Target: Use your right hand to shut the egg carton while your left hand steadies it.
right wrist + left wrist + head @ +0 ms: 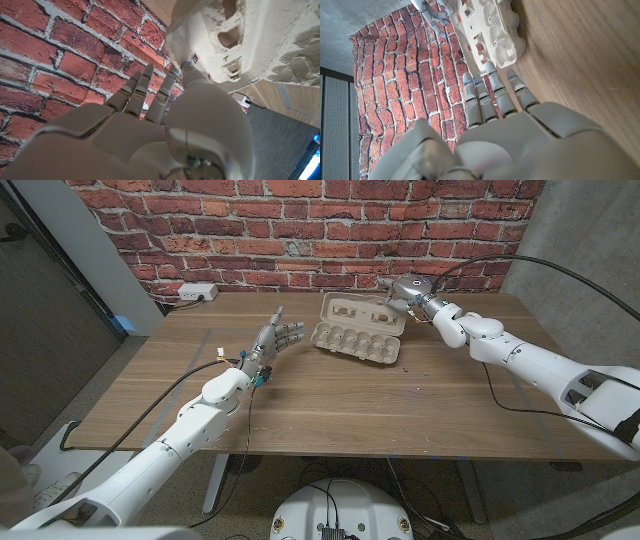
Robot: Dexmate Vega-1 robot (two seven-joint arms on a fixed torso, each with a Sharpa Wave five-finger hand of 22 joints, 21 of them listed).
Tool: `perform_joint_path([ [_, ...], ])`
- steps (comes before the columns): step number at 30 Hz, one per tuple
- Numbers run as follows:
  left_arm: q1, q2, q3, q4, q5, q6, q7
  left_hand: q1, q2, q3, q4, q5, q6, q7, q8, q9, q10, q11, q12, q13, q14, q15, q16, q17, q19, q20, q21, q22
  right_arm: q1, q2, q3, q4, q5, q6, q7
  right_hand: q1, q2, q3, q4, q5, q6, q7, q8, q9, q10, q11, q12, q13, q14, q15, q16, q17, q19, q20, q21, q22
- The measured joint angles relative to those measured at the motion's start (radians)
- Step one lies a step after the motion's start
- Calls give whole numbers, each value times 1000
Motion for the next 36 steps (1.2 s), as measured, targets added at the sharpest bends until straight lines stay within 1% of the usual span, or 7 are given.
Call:
perform_joint_path([
  [6, -10, 4, 12, 0, 9, 16, -11, 0, 0, -4, 4, 0, 31, -9, 12, 9, 23, -2, 12, 9, -42, 6, -20, 6, -25, 10, -12, 5, -5, -3, 5, -1, 0, 0, 0, 0, 0, 0, 0, 0, 0, 0, 0, 0, 0, 0, 0, 2, 0, 0, 0, 1, 0, 0, 0, 0],
  [13, -16, 9, 20, -3, 46, 31, -23, -4, 4, -4, 4, 0, 42, -9, 19, 14, 32, -3, 15, 17, -63, 10, -29, 10, -22, 0, -12, 4, -8, -4, 8, 2, 1, 0, 0, 8, -2, 0, 0, 0, 5, 5, 0, 0, 0, 0, 0, 6, 4, -4, 0, 1, 0, 0, 0, 0],
  [16, -42, 17, 49, -14, 55, 32, -30, -11, 12, -7, 7, 0, 92, -4, 44, 22, 49, -1, 23, 21, -62, 9, -29, 14, -18, -3, -12, 4, -8, -4, 10, 7, 10, 7, 5, 10, -1, 0, 0, 0, 5, 5, 0, 0, 0, 0, -1, 7, 7, 0, 0, 1, 0, 0, 0, 0],
  [21, -55, 14, 62, -14, 67, 34, -47, -5, 19, -12, 7, 0, 171, 33, 86, 37, 74, -2, 31, 32, -48, 6, -24, 24, -6, -8, -7, 9, -8, -4, 10, 16, 14, 9, 7, 11, 0, 0, 0, 0, 5, 5, 0, 0, -2, 2, -1, 11, 7, 0, 0, 1, 0, 0, 0, 0],
  [26, -67, 13, 75, -13, 81, 39, -59, 1, 24, -12, 7, 0, 223, 50, 117, 49, 124, 2, 50, 41, -11, 6, -7, 33, 7, -14, 2, 9, -8, -3, 10, 24, 18, 11, 10, 11, 0, 0, 0, 0, 5, 5, 0, 0, -2, 2, -1, 11, 10, -3, 0, 5, 0, 0, 0, 0],
  [32, -81, 15, 94, -14, 103, 50, -62, 7, 30, -12, 7, 0, 247, 53, 138, 64, 164, -4, 61, 54, 72, -2, 42, 51, 36, -25, 19, 18, -6, -1, 10, 33, 24, 13, 10, 11, 0, 0, 0, 0, 11, 0, 0, 0, -4, 4, 2, 16, 10, -3, 0, 5, 0, 0, 0, 0],
  [36, -86, 18, 100, -16, 116, 61, -62, 11, 34, -12, 7, 4, 262, 53, 145, 68, 182, 2, 61, 59, 88, -5, 55, 57, 47, -25, 20, 22, -5, 0, 10, 39, 26, 14, 10, 11, 0, -3, 3, 0, 11, 0, 0, 0, -4, 4, 3, 17, 10, -3, 0, 5, 0, 0, 0, 0],
])
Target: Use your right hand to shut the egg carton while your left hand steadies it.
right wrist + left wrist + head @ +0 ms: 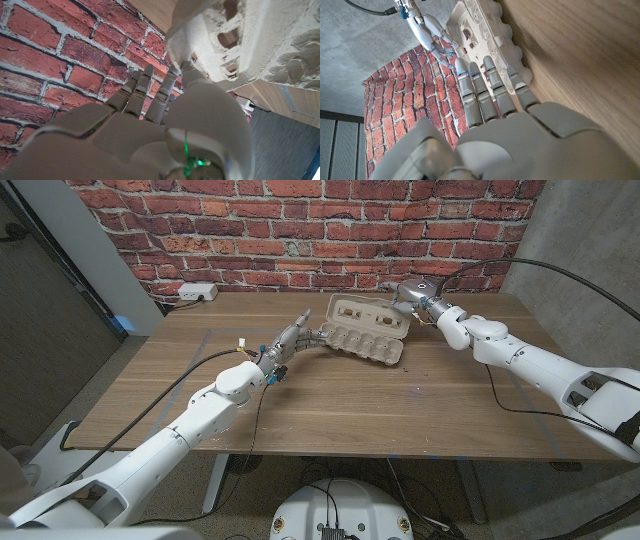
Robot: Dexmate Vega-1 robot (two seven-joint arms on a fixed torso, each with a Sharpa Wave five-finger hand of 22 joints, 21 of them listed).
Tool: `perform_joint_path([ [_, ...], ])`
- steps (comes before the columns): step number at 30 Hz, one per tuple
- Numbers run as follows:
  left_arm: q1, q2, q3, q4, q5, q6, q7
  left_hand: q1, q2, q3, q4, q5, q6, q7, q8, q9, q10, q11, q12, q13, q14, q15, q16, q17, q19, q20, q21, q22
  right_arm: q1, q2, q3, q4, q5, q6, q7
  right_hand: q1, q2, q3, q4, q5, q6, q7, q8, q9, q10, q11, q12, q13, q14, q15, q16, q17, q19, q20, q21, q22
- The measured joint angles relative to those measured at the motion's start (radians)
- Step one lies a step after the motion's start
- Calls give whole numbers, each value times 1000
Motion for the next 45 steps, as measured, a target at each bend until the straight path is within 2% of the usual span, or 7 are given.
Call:
perform_joint_path([
  [4, -4, 2, 7, 0, 9, 10, -1, 0, 0, 0, 0, 4, 12, 2, 8, 1, 7, -2, 0, 4, 0, 0, 0, 5, -1, 0, 0, 1, 1, 0, -1, 4, 2, 1, 0, 0, 0, 0, 0, 0, 0, 0, 0, 0, 0, 0, 3, 2, 0, 0, 0, 0, 3, 3, 0, 0],
  [8, -12, -1, 17, 13, 12, 16, -5, 0, 0, -4, 4, 4, 29, 7, 22, 6, 18, -2, 0, 9, -14, -1, 0, 9, -25, 13, -4, 1, 1, 0, -2, 5, 6, 5, 0, 0, 0, 0, 0, 0, 6, 1, 0, 0, 0, 0, 3, 3, 0, 0, 0, 2, 9, -2, 0, 0],
  [18, -28, -5, 32, 29, 31, 25, -12, 0, 0, -8, 8, 4, 30, 9, 22, 10, 16, 4, 0, 14, -76, 7, -6, 19, -42, 16, -9, -2, -3, -4, -2, -3, 13, 8, 0, 10, -2, 0, 0, 0, 13, 2, 0, 0, -2, 2, 7, 9, 11, 0, 8, 5, 9, -2, 0, 0],
  [22, -33, -6, 37, 32, 38, 26, -16, 0, 0, -11, 11, 4, 19, -2, 21, 6, -11, -4, -16, 16, -100, 10, -17, 19, -46, 13, -9, -2, -6, -7, -1, -7, 15, 9, 0, 10, -2, 0, 0, 0, 13, 2, 0, 0, -2, 2, 7, 12, 11, 0, 8, 5, 9, -2, 0, 0],
  [28, -41, -10, 45, 37, 45, 26, -26, 0, 0, -18, 10, 4, -46, -26, -18, -12, -86, -14, -50, 17, -161, 13, -39, 27, -58, 14, -16, -2, -11, -10, 4, -12, 18, 14, 1, 10, -2, 0, 0, 0, 13, 2, 0, 0, -2, 2, 7, 17, 11, 0, 8, 9, 9, -2, 6, 0],
  [36, -49, -21, 52, 48, 49, 16, -35, 0, 0, -20, 12, 4, -95, -53, -45, -25, -136, -19, -72, 6, -203, 17, -62, 28, -74, 20, -20, -2, -17, -13, 6, -17, 21, 19, 4, 10, -3, 0, 0, 0, 13, 2, 0, 0, -4, 4, 7, 21, 11, 0, 8, 9, 9, -2, 6, 0],
  [45, -58, -31, 56, 58, 51, 6, -43, 0, 0, -26, 10, 4, -105, -53, -53, -30, -155, -19, -77, 2, -224, 17, -76, 32, -82, 17, -20, -2, -26, -16, 13, -29, 23, 21, 8, 15, -8, 0, 0, 0, 18, 7, 0, 0, -4, 4, 6, 25, 22, 0, 8, 9, 9, -2, 6, 0],
])
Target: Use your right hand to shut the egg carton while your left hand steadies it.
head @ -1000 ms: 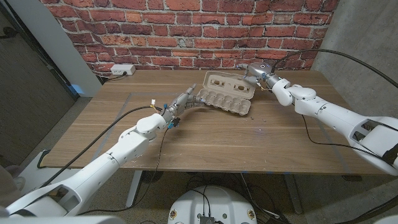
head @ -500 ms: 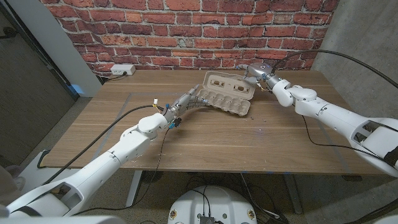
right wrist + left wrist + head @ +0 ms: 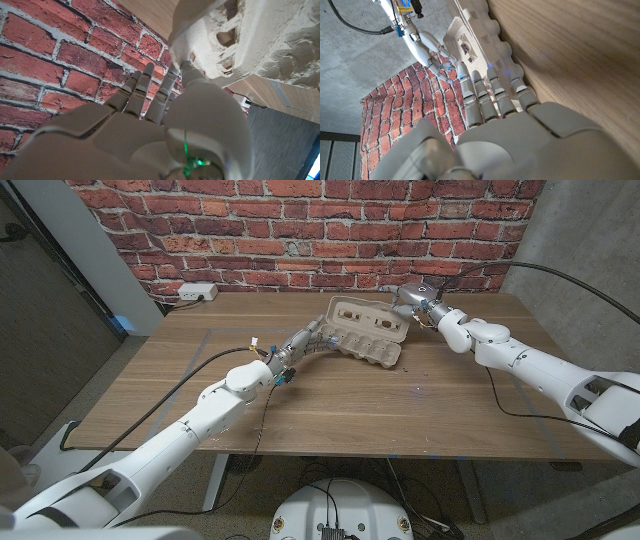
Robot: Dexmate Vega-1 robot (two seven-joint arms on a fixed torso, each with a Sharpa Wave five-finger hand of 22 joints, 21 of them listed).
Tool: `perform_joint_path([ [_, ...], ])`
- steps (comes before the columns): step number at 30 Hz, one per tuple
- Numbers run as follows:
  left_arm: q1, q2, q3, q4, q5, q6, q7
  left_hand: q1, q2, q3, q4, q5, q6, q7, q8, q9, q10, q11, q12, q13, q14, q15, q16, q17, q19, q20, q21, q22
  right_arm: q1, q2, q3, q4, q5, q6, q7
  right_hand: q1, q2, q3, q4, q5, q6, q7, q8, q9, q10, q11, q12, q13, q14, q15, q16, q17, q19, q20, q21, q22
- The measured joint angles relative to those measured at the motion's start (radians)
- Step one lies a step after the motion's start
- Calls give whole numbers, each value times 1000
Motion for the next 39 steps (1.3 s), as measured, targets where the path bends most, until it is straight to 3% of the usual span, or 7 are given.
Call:
perform_joint_path([
  [14, -2, -2, 1, 4, -2, -11, -8, 0, 0, -7, 1, 0, -14, 3, -15, -9, -33, 4, -8, -9, -58, 3, -30, -3, -10, -4, -4, 0, -16, -4, 5, -27, 1, 3, 16, 0, 0, -4, 4, 0, 4, -4, 0, 0, 2, -2, 8, 6, 0, 0, 0, 5, 0, 0, 0, 0],
  [22, -1, -2, 0, 10, -7, -16, -15, 0, 0, -14, -6, 0, -14, 3, -23, -14, -58, 17, -14, -20, -155, 4, -85, -26, -57, 7, -22, -4, -30, -7, 11, -43, 1, 6, 21, 6, 5, -4, 4, 0, 4, -4, 0, 0, 2, -2, 8, 11, 0, 0, 0, 5, 0, 0, 0, 0],
  [39, -27, -16, 9, 48, -8, -23, -46, 5, -5, -13, -6, 0, -21, 3, -30, -14, -68, 18, -13, -28, -195, 6, -103, -46, -83, 8, -38, -10, -59, -24, 35, -73, 11, 19, 22, 5, 5, -4, 4, 0, 7, -7, 0, 0, 2, -2, 7, 15, 0, 0, 0, 4, 0, 0, 0, 0],
])
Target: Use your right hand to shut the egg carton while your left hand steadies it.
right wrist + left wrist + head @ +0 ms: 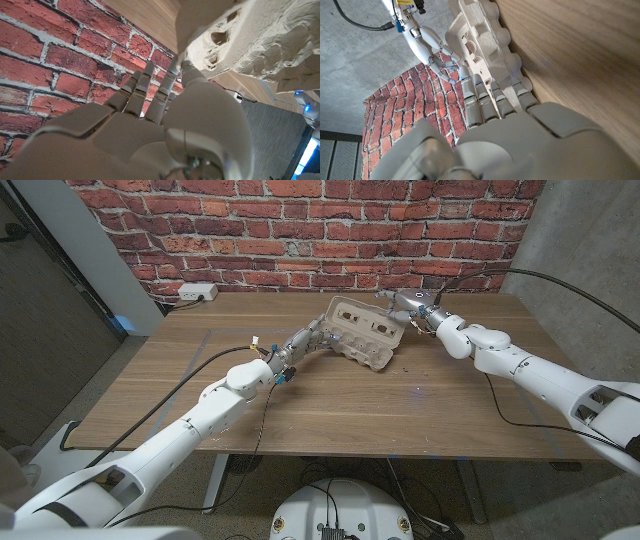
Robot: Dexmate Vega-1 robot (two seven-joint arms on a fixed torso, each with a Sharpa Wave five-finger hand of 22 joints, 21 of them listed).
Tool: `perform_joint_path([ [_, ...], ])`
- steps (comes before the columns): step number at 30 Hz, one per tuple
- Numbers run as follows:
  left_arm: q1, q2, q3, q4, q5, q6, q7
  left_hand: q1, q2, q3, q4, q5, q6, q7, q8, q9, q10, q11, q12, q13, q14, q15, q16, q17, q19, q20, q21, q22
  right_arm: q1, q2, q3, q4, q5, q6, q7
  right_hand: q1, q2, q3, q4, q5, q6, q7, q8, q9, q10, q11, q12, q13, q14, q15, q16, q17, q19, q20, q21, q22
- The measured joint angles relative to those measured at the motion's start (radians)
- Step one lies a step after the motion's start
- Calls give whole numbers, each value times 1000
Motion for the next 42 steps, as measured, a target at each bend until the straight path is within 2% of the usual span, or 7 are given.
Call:
perform_joint_path([
  [13, -13, -6, 6, 13, 2, -3, -15, 0, 0, 0, 0, 0, 0, 0, 0, 0, 0, 0, 0, -5, 0, 0, 0, -8, 0, 0, 0, 0, -35, -22, 35, -50, 23, 24, -10, 5, -5, 0, 0, 0, 5, 5, 0, 0, -1, 1, 4, 5, 0, 0, 0, 0, 0, 0, 6, 0],
  [31, -16, -11, 7, 21, 4, -14, -21, 3, 3, -7, -1, 0, 0, 0, 0, 0, 0, 0, 1, -8, 0, 0, 0, -17, 0, 0, 0, -5, -135, -83, 115, -209, 34, 27, -16, 8, -2, -4, 4, 0, 15, 4, 0, 0, -1, 1, 4, 14, 8, 0, 0, 5, 9, 2, 6, 0],
  [42, -22, -15, 9, 29, 4, -18, -26, 8, 8, -10, 2, 0, 0, 0, 0, 0, 0, 0, 1, -9, 1, 0, 0, -22, 0, 0, 0, -5, -188, -107, 152, -277, 36, 30, -11, 8, -2, -7, 1, -3, 14, 4, 0, 0, -1, 1, 8, 18, 7, 0, 0, 5, 9, 2, 6, 0],
])
